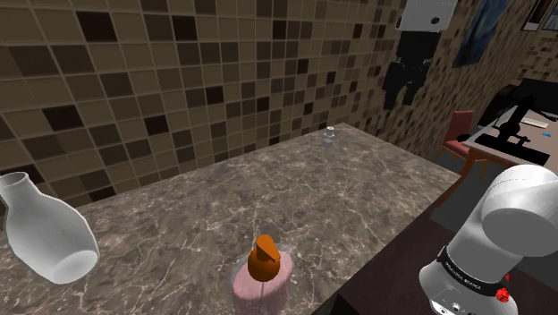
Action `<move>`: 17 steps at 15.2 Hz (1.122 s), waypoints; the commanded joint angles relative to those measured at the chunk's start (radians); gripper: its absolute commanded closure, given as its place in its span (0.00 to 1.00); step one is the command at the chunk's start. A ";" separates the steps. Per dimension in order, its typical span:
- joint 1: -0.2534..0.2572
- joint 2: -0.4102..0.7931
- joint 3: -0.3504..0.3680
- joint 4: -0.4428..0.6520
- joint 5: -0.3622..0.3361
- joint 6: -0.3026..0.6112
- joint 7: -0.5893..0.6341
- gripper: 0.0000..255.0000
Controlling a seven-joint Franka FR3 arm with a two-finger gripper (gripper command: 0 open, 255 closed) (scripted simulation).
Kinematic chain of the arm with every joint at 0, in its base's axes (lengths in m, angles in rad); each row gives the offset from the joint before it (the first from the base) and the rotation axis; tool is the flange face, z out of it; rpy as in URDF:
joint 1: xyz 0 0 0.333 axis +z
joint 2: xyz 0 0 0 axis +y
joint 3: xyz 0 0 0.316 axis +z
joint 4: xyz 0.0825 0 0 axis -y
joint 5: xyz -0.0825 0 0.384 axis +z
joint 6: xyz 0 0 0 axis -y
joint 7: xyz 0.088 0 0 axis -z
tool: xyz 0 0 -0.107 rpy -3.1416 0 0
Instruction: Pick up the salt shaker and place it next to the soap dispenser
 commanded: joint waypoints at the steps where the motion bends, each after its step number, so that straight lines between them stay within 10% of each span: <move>1: 0.000 0.000 0.000 0.000 0.000 0.000 0.000 0.00; 17: -0.047 0.469 -0.140 0.097 -0.073 0.388 -0.183 0.00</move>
